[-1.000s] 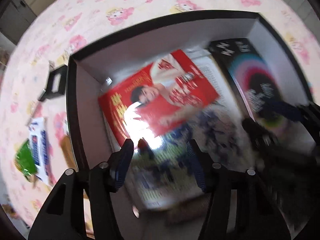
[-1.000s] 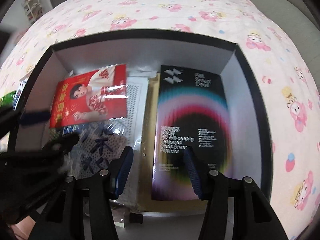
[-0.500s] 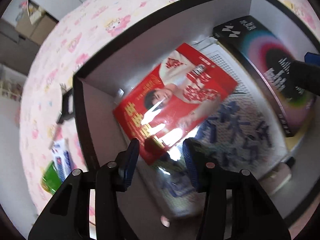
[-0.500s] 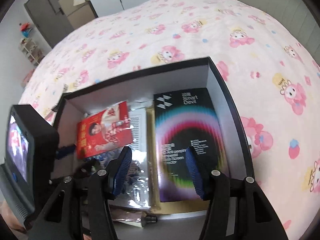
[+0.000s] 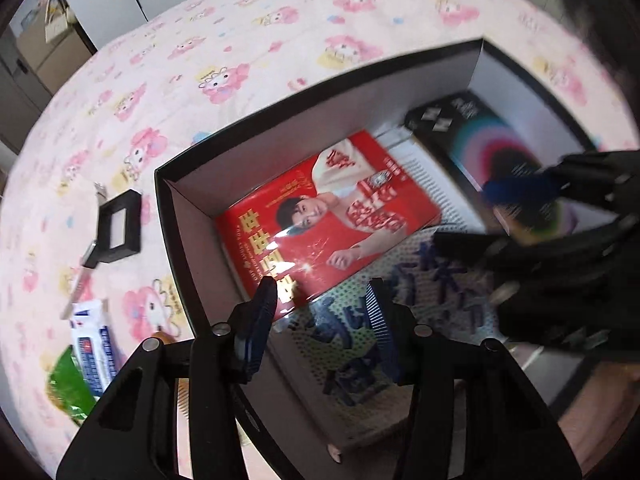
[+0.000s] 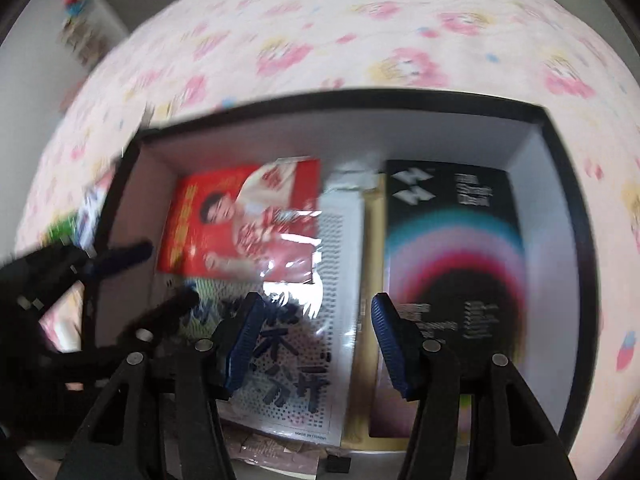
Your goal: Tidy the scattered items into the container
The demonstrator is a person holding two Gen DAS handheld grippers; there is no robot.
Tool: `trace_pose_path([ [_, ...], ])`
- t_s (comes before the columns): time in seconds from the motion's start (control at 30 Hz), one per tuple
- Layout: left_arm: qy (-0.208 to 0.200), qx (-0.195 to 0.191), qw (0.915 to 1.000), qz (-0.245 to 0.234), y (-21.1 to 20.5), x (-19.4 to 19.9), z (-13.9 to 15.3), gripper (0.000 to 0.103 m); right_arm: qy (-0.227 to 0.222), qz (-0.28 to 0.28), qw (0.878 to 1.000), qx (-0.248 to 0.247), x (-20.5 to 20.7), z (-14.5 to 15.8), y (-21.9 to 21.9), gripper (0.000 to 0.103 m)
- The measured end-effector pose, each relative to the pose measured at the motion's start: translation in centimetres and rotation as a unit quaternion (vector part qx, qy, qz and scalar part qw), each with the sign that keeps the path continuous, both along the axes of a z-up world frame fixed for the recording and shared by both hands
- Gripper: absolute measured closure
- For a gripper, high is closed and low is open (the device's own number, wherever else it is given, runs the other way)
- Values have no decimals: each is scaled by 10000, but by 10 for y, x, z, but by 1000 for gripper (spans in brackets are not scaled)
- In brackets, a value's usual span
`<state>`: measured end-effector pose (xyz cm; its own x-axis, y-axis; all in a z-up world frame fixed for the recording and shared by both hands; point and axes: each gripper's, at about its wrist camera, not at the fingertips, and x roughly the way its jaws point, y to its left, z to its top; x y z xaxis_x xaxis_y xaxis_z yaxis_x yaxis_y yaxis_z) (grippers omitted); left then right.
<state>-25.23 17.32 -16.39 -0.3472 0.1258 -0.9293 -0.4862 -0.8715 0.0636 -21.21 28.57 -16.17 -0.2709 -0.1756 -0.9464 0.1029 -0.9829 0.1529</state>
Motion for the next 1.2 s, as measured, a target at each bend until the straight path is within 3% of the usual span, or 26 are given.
trace_pose_path([
  [0.17,50,277,9996,3,1,8,-7,57,-177,235,9994,178,-10,-6,-9,51],
  [0.37,64,497,9987,-4,-4,-4,-13,57,-238,82,9995,164,-14,-12,-6,51],
  [0.5,113,761,9970,64,-14,26,10,57,-43,-63,9999,-101,-3,2,0,51],
  [0.73,148,1291,9907,411,-46,73,45,58,480,-199,9986,-93,23,37,-1,51],
  [0.87,241,1491,9872,503,-62,98,57,58,697,7,9976,29,42,50,-13,51],
  [1.2,476,1659,9833,572,-91,166,91,57,1012,112,9948,-96,103,76,-50,51],
])
